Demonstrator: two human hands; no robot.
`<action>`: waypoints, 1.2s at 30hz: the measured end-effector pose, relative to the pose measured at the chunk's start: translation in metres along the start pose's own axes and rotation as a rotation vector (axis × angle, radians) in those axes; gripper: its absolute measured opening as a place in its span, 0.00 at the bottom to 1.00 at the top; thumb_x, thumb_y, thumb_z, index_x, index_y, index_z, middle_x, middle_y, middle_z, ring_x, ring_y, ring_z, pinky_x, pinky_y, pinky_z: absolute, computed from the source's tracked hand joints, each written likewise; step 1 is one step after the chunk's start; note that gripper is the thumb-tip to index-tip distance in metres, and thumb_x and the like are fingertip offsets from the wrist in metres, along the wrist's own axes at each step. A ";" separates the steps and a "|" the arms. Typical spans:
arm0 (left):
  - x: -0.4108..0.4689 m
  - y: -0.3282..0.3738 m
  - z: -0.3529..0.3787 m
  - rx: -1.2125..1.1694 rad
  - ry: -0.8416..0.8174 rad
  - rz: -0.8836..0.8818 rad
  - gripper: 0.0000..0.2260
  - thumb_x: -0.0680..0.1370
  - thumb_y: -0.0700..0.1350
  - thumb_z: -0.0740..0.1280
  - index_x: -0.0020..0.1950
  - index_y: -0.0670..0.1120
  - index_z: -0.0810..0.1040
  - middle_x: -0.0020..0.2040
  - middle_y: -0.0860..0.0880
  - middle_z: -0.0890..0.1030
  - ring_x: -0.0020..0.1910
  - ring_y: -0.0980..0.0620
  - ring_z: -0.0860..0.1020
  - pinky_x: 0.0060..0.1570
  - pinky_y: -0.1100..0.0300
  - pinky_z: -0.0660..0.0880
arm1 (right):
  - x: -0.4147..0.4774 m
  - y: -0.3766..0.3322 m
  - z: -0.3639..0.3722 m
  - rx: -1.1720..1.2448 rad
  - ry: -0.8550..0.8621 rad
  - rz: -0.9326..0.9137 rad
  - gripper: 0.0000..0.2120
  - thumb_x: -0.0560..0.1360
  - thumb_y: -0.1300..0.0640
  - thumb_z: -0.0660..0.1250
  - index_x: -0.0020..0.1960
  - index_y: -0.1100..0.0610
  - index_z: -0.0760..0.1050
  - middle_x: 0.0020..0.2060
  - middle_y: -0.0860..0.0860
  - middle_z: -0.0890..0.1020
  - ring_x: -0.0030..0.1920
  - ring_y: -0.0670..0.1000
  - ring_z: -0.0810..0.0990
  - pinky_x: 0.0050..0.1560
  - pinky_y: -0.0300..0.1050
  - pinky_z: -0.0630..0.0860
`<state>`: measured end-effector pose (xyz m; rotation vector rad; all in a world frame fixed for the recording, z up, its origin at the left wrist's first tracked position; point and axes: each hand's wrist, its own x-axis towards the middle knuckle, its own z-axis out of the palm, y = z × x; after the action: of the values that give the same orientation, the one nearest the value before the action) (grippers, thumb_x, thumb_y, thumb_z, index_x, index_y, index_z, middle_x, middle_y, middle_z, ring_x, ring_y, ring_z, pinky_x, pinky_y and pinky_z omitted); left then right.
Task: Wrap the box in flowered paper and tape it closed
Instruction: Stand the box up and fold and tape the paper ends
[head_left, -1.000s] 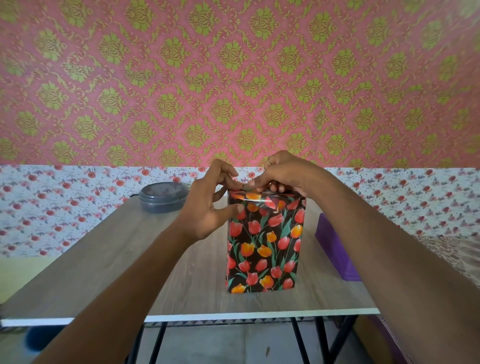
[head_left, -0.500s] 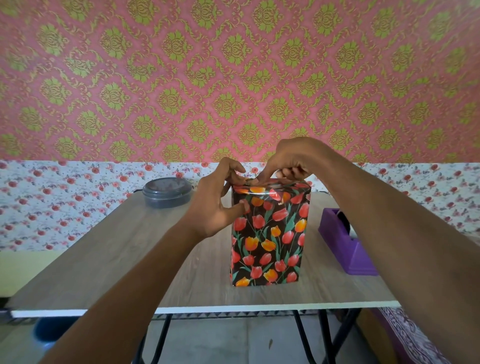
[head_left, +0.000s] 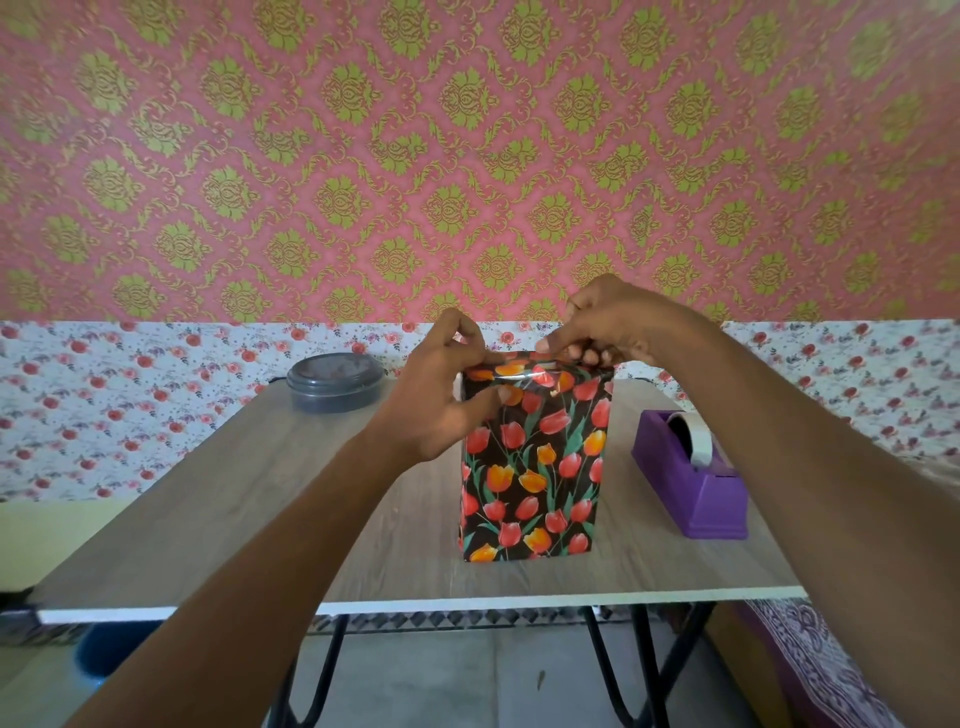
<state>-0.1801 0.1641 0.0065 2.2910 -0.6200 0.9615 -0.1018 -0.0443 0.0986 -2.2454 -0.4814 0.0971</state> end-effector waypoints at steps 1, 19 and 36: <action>0.002 0.000 -0.001 0.019 -0.012 0.004 0.19 0.75 0.53 0.71 0.61 0.43 0.84 0.55 0.50 0.70 0.46 0.57 0.75 0.45 0.68 0.69 | -0.004 0.005 0.001 0.036 0.049 -0.085 0.12 0.72 0.60 0.79 0.39 0.61 0.75 0.27 0.54 0.80 0.22 0.46 0.74 0.23 0.37 0.69; 0.026 0.013 -0.006 0.093 0.043 -0.067 0.08 0.81 0.50 0.68 0.47 0.47 0.81 0.38 0.54 0.81 0.38 0.54 0.80 0.40 0.62 0.75 | -0.034 0.068 0.007 0.052 0.347 -0.640 0.09 0.72 0.58 0.79 0.51 0.57 0.84 0.41 0.48 0.86 0.44 0.43 0.85 0.45 0.39 0.80; 0.030 0.028 0.000 -0.099 0.230 -0.206 0.06 0.79 0.50 0.71 0.48 0.49 0.77 0.35 0.59 0.80 0.37 0.61 0.80 0.37 0.63 0.75 | -0.021 0.055 0.018 0.228 0.323 -0.641 0.08 0.77 0.67 0.71 0.47 0.55 0.76 0.35 0.40 0.79 0.41 0.45 0.79 0.47 0.49 0.79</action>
<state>-0.1781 0.1382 0.0378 2.0719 -0.3208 1.0492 -0.1081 -0.0713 0.0439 -1.7480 -0.9288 -0.5066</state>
